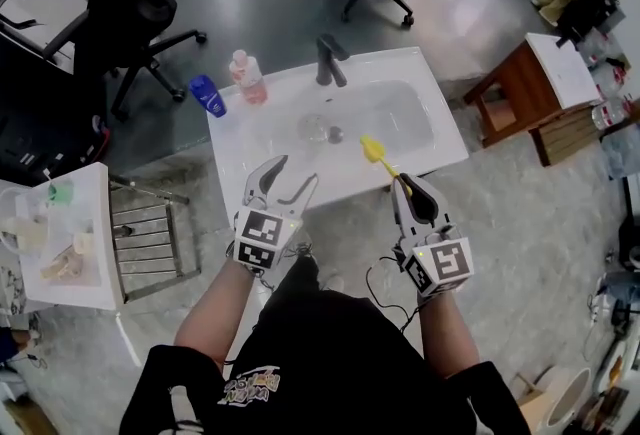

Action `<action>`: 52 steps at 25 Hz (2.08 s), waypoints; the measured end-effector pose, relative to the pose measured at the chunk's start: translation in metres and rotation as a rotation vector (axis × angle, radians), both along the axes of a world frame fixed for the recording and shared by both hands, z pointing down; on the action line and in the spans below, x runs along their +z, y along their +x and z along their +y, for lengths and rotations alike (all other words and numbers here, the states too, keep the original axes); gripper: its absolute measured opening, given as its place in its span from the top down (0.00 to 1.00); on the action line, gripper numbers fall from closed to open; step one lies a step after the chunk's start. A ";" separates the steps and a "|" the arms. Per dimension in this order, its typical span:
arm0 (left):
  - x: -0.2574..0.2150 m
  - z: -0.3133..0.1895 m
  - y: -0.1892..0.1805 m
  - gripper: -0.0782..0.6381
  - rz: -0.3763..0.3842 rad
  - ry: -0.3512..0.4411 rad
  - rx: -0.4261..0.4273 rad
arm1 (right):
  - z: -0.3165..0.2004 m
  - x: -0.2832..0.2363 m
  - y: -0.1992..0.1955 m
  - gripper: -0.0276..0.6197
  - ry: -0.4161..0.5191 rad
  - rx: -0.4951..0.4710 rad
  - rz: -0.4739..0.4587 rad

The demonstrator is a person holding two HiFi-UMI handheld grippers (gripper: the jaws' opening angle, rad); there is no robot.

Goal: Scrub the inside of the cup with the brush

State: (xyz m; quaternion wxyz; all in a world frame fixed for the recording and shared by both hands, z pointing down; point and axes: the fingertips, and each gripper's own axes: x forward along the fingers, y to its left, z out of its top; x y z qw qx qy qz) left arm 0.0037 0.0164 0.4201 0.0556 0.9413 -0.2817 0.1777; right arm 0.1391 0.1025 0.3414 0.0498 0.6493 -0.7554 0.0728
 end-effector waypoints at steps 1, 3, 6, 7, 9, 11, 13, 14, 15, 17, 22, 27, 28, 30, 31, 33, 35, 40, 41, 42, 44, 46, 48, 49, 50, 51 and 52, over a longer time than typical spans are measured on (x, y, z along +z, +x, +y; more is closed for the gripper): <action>0.004 -0.007 0.000 0.57 -0.005 -0.005 0.000 | -0.008 0.001 -0.001 0.90 -0.001 -0.005 0.001; 0.011 -0.019 0.000 0.57 -0.017 -0.015 0.002 | -0.024 0.003 -0.003 0.90 -0.004 -0.015 0.003; 0.019 -0.037 0.001 0.57 -0.032 -0.033 0.008 | -0.048 0.006 -0.004 0.90 -0.015 -0.027 0.003; 0.021 -0.042 0.001 0.57 -0.035 -0.041 0.012 | -0.055 0.007 -0.004 0.90 -0.019 -0.030 0.001; 0.028 -0.051 0.002 0.57 -0.045 -0.058 0.023 | -0.070 0.010 -0.005 0.90 -0.028 -0.039 0.002; 0.036 -0.060 0.003 0.57 -0.057 -0.072 0.038 | -0.085 0.012 -0.008 0.90 -0.034 -0.050 0.009; 0.044 -0.068 0.003 0.57 -0.067 -0.085 0.054 | -0.097 0.015 -0.010 0.90 -0.039 -0.059 0.020; 0.048 -0.072 0.004 0.57 -0.071 -0.091 0.061 | -0.103 0.016 -0.011 0.90 -0.042 -0.062 0.026; 0.051 -0.076 0.004 0.57 -0.074 -0.098 0.066 | -0.108 0.017 -0.012 0.90 -0.045 -0.064 0.031; 0.058 -0.083 0.003 0.57 -0.079 -0.110 0.073 | -0.118 0.018 -0.013 0.90 -0.050 -0.066 0.039; 0.071 -0.096 0.003 0.57 -0.085 -0.135 0.086 | -0.136 0.018 -0.020 0.90 -0.070 -0.081 0.064; 0.082 -0.103 0.005 0.57 -0.090 -0.166 0.088 | -0.154 0.018 -0.027 0.90 -0.089 -0.117 0.100; 0.085 -0.104 0.006 0.57 -0.095 -0.172 0.088 | -0.157 0.019 -0.028 0.90 -0.093 -0.125 0.109; 0.091 -0.104 0.007 0.57 -0.105 -0.185 0.087 | -0.163 0.019 -0.030 0.90 -0.096 -0.141 0.120; 0.094 -0.104 0.008 0.57 -0.111 -0.190 0.086 | -0.167 0.019 -0.031 0.90 -0.099 -0.151 0.123; 0.100 -0.103 0.009 0.57 -0.122 -0.201 0.084 | -0.176 0.019 -0.035 0.90 -0.106 -0.174 0.126; 0.107 -0.104 0.012 0.57 -0.134 -0.213 0.080 | -0.183 0.024 -0.037 0.90 -0.116 -0.207 0.131; 0.126 -0.109 0.016 0.57 -0.167 -0.250 0.041 | -0.199 0.041 -0.038 0.90 -0.147 -0.299 0.135; 0.130 -0.109 0.017 0.57 -0.175 -0.260 0.034 | -0.202 0.045 -0.039 0.90 -0.153 -0.317 0.131; 0.134 -0.109 0.017 0.57 -0.185 -0.268 0.030 | -0.205 0.049 -0.039 0.90 -0.156 -0.333 0.128; 0.142 -0.111 0.021 0.57 -0.209 -0.280 0.025 | -0.210 0.056 -0.037 0.90 -0.167 -0.361 0.120; 0.149 -0.115 0.025 0.57 -0.226 -0.294 0.021 | -0.214 0.064 -0.034 0.90 -0.190 -0.388 0.113; 0.156 -0.116 0.028 0.57 -0.241 -0.315 0.012 | -0.217 0.074 -0.033 0.90 -0.217 -0.420 0.114; 0.160 -0.117 0.029 0.57 -0.251 -0.327 0.007 | -0.218 0.079 -0.033 0.90 -0.229 -0.437 0.117; 0.164 -0.117 0.030 0.57 -0.261 -0.337 0.003 | -0.220 0.084 -0.034 0.90 -0.237 -0.453 0.117; 0.168 -0.117 0.031 0.57 -0.271 -0.347 0.002 | -0.222 0.088 -0.035 0.90 -0.240 -0.466 0.113; 0.173 -0.118 0.032 0.57 -0.282 -0.355 0.002 | -0.224 0.091 -0.036 0.90 -0.243 -0.477 0.110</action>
